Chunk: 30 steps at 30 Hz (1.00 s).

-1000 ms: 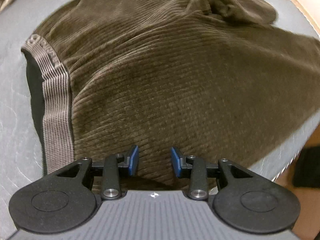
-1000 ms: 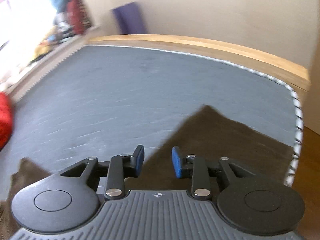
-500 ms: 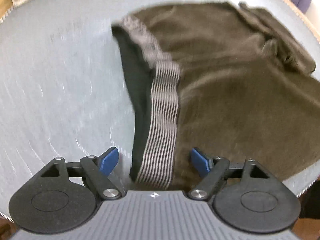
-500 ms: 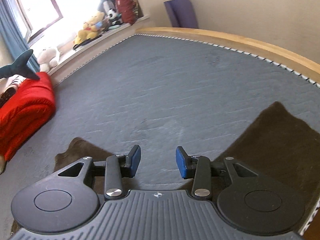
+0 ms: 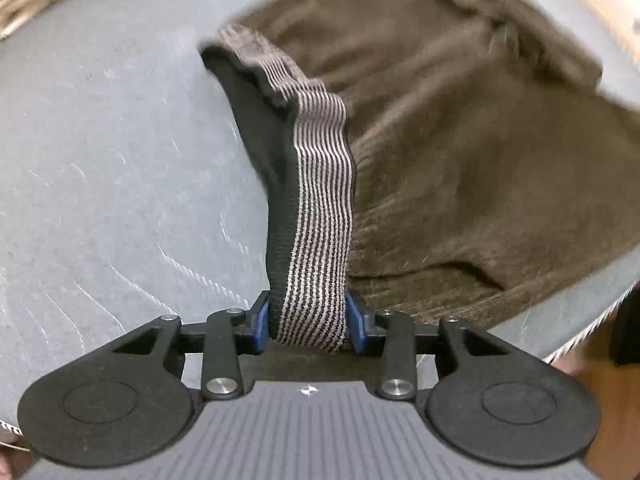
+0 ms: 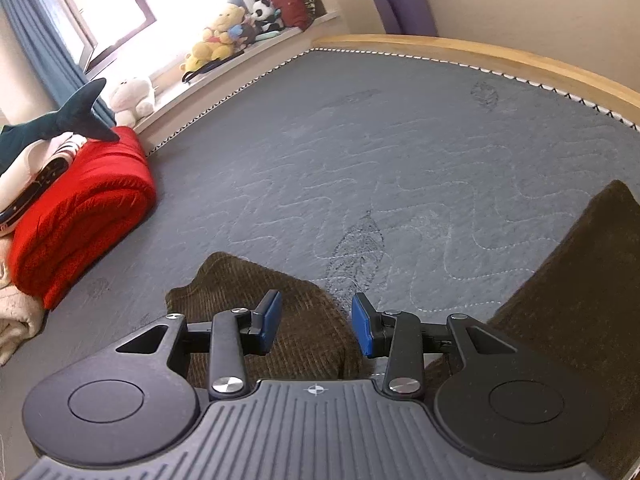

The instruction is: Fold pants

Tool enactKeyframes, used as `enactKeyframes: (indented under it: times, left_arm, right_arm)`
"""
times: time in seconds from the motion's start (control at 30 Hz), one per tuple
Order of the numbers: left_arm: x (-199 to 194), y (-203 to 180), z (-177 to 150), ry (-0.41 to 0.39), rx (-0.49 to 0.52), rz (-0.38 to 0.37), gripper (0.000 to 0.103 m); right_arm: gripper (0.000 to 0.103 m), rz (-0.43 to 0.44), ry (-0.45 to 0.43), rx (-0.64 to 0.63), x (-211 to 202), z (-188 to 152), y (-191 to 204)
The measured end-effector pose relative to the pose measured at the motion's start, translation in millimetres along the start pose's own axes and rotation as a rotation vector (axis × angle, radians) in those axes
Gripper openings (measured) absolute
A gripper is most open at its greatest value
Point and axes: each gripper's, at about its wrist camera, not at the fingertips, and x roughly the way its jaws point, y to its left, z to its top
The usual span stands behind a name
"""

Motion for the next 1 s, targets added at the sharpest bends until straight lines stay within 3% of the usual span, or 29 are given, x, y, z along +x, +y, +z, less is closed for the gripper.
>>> enactKeyframes:
  times: [0.1,0.17,0.2,0.27,0.3,0.37,0.4,0.43,0.47,0.57,0.7,0.87,1.0]
  left_arm:
    - [-6,-21,7,-0.05,0.085,0.149,0.073]
    - [-24,-37,12,-0.156,0.144,0.242,0.077]
    - [-34,-46,16,-0.222,0.167,0.253,0.077]
    - [-45,-55,25,-0.288,0.158,0.178,0.076]
    - [-44,-56,28,-0.284,0.132,0.103,0.076]
    - [-22,-56,34,-0.173,0.071,-0.034,0.075]
    - [-2,-55,34,-0.077,0.057,-0.051,0.075]
    - [16,-58,32,0.005,0.068,-0.035,0.076]
    - [21,-63,31,0.003,0.09,-0.017,0.078]
    - [1,-80,42,-0.081,0.141,0.036,0.078]
    - [-34,-91,60,-0.215,0.084,-0.028,0.084]
    - [-43,-106,92,-0.266,0.038,-0.024,0.084]
    - [-28,-129,125,-0.263,0.039,-0.019,0.084]
  right_arm:
    - [0.041,-0.008,0.007,0.0,2,1,-5]
    - [0.041,-0.01,0.013,0.022,3,1,-9]
    - [0.041,-0.007,0.018,0.036,3,2,-13]
    - [0.041,-0.004,0.023,0.044,4,2,-17]
    - [0.041,-0.008,0.024,0.036,4,1,-18]
    - [0.041,-0.015,0.027,0.025,5,2,-20]
    - [0.041,-0.016,0.029,0.024,5,2,-21]
    - [0.041,-0.016,0.033,0.024,5,2,-21]
    - [0.041,-0.016,0.037,0.026,6,2,-22]
    - [0.041,-0.01,0.045,0.027,9,4,-23]
    - [0.041,0.001,0.049,-0.003,16,7,-16]
    - [0.041,0.012,0.083,-0.045,34,6,-3]
    - [0.042,0.03,0.114,-0.095,52,6,12]
